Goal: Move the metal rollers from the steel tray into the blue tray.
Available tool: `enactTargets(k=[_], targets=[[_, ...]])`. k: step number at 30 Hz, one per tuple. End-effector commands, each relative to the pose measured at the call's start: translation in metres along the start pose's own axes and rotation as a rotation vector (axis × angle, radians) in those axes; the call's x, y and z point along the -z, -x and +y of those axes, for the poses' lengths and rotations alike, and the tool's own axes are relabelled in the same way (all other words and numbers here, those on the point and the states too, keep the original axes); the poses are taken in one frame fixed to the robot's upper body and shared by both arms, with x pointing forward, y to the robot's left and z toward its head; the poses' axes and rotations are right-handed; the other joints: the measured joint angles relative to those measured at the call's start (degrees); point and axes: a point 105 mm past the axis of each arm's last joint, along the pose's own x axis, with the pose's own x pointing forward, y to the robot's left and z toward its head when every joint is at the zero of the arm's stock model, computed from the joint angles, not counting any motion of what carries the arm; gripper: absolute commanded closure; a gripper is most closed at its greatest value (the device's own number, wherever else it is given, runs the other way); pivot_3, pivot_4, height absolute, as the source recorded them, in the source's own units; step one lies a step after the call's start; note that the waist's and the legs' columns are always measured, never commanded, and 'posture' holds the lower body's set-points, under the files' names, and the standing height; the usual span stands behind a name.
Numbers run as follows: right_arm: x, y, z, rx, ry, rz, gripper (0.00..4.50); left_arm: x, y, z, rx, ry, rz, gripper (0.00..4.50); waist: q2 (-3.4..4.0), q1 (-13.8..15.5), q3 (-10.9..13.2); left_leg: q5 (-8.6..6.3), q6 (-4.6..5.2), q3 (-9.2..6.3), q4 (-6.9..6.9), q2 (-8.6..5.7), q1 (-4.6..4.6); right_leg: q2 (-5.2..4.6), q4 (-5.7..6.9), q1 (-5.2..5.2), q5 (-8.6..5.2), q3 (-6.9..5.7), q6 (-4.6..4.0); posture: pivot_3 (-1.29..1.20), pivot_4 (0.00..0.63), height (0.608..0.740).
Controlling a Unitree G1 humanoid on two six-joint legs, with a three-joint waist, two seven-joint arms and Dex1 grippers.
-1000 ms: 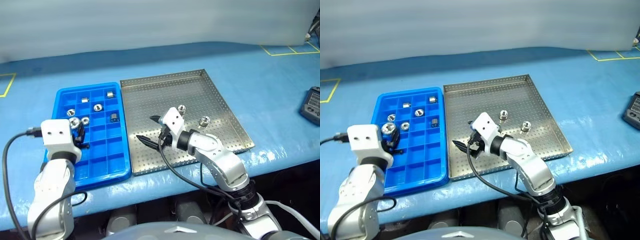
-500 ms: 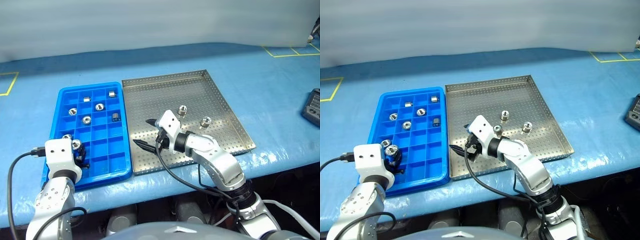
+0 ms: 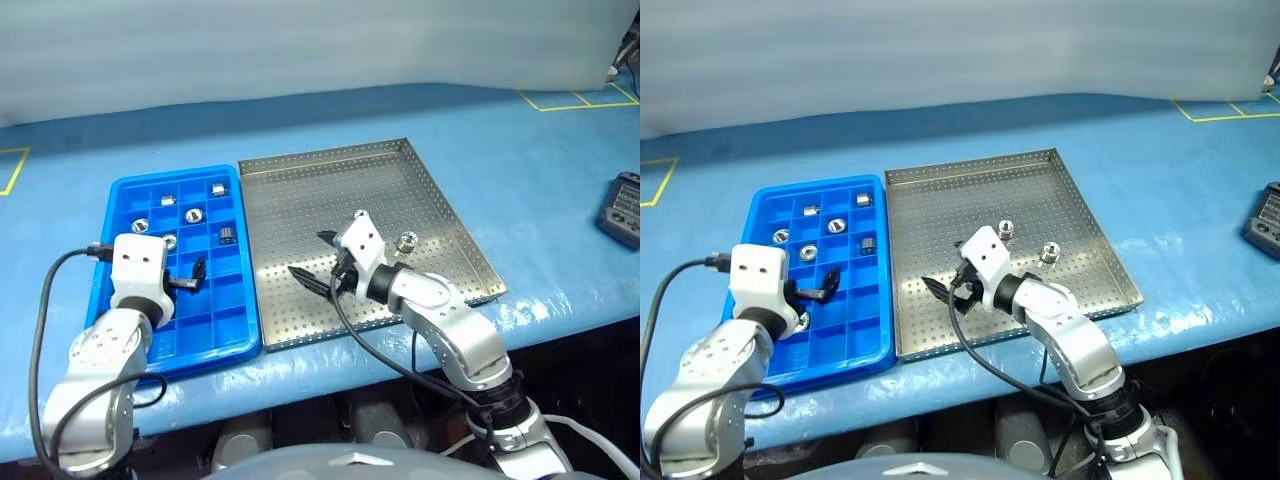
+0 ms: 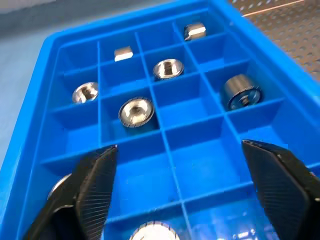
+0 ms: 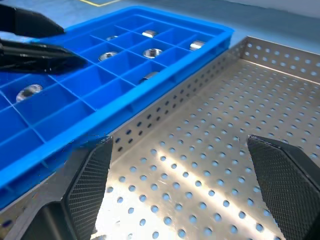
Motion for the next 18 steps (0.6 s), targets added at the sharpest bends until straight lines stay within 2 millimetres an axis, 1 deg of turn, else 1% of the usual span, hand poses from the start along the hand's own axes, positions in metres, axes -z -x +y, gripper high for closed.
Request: enactTargets(k=[1, 2, 4, 6, 7, 10, 15, 18], targets=[[-0.012, 0.01, -0.008, 0.062, 0.011, -0.045, 0.0, -0.023, -0.008, -0.012, 0.09, -0.017, -0.09, 0.02, 0.0, -0.4, 0.0, 0.0, 0.0, 0.02, -0.01, 0.0, 0.01, 0.0, -0.01, 0.0, 0.0, 0.02, 0.0, -0.04, 0.15, 0.74], [-0.011, 0.012, -0.01, 0.073, 0.008, -0.045, 0.0, -0.029, -0.01, -0.015, 0.111, -0.018, -0.112, 0.02, 0.0, -0.6, 0.0, 0.0, 0.0, 0.03, -0.01, 0.0, 0.0, -0.01, -0.01, 0.0, 0.0, 0.02, 0.0, -0.05, 0.15, 0.74], [-0.01, 0.015, -0.013, 0.1, 0.004, -0.042, 0.0, -0.039, -0.017, -0.036, 0.238, -0.044, -0.151, 0.02, 0.0, -1.0, 0.0, 0.0, 0.0, 0.04, 0.0, 0.0, 0.0, 0.0, -0.01, 0.0, 0.01, 0.03, 0.01, -0.07, 0.15, 0.74], [-0.008, 0.018, -0.016, 0.12, 0.007, -0.033, 0.0, -0.046, -0.023, -0.059, 0.379, -0.082, -0.174, 0.02, -0.01, -1.2, 0.0, 0.0, 0.0, 0.01, 0.0, -0.01, -0.02, 0.0, -0.01, 0.0, 0.01, 0.02, 0.01, -0.07, 0.15, 0.74], [-0.008, 0.019, -0.016, 0.124, 0.007, -0.03, 0.0, -0.047, -0.024, -0.064, 0.412, -0.092, -0.178, 0.02, 0.0, -1.4, 0.0, 0.0, 0.0, 0.04, 0.0, -0.01, -0.01, 0.0, -0.01, 0.01, 0.01, 0.04, 0.01, -0.07, 0.15, 0.74], [-0.005, 0.024, -0.019, 0.147, 0.006, -0.017, 0.0, -0.049, -0.034, -0.088, 0.554, -0.143, -0.178, 0.02, 0.0, -2.1, 0.0, 0.0, 0.01, 0.1, 0.0, -0.02, 0.0, 0.0, -0.02, -0.01, 0.01, 0.11, 0.02, -0.09, 0.15, 0.74], [0.002, 0.035, -0.028, 0.204, 0.007, 0.012, 0.0, -0.046, -0.058, -0.117, 0.687, -0.169, -0.141, 0.02, 0.01, -2.7, 0.0, -0.01, 0.01, 0.1, 0.0, -0.02, -0.01, 0.04, 0.0, -0.02, 0.01, 0.14, 0.02, -0.12, 0.15, 0.74], [0.006, 0.04, -0.03, 0.229, 0.006, 0.024, 0.0, -0.042, -0.069, -0.134, 0.744, -0.185, -0.119, 0.02, 0.01, -3.2, 0.0, -0.01, 0.03, 0.15, 0.01, -0.03, -0.01, 0.04, -0.02, -0.01, 0.03, 0.2, 0.05, -0.15, 0.15, 0.74]])
